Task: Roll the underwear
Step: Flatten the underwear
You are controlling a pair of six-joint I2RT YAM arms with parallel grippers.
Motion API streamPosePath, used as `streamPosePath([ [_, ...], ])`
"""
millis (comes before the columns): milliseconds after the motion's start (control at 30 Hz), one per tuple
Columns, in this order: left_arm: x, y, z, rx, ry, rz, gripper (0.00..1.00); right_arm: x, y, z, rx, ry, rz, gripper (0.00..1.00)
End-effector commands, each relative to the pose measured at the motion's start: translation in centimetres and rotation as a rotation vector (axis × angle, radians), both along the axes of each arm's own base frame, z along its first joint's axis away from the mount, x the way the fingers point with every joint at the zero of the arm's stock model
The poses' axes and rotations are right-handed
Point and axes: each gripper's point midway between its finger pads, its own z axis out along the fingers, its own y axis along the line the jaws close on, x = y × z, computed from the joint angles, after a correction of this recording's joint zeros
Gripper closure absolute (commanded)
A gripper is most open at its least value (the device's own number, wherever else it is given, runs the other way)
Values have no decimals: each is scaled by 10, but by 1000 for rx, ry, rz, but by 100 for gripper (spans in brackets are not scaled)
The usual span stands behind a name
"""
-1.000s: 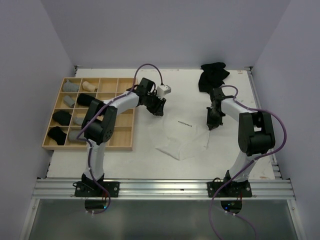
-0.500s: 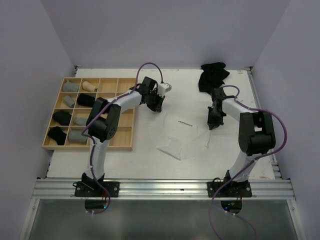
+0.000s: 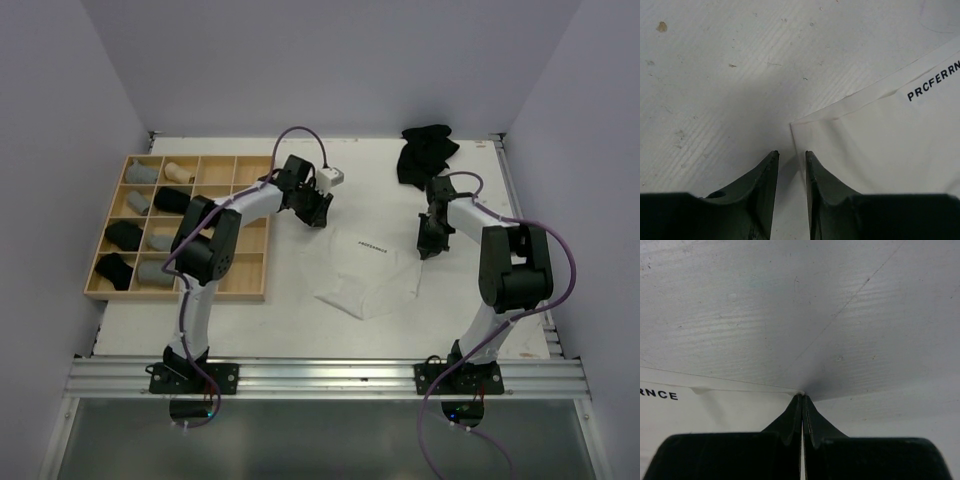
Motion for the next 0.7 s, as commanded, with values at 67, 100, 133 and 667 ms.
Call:
streamPosePath([
  [67,-11,-8,5,0,-9,-21,68,-2,-4,-1,-1,-10,-24,100],
  [100,-11,-8,1,8,-7,-19,68,-4,-3,-1,5,-6,-25,100],
  [133,-10,-8,-2,25,-6,-12,69,-3,-2,-1,6,-8,-27,100],
  [667,23,-16,-25,106,-52,-1,100,-35,-1,-7,34,18,-122,100],
])
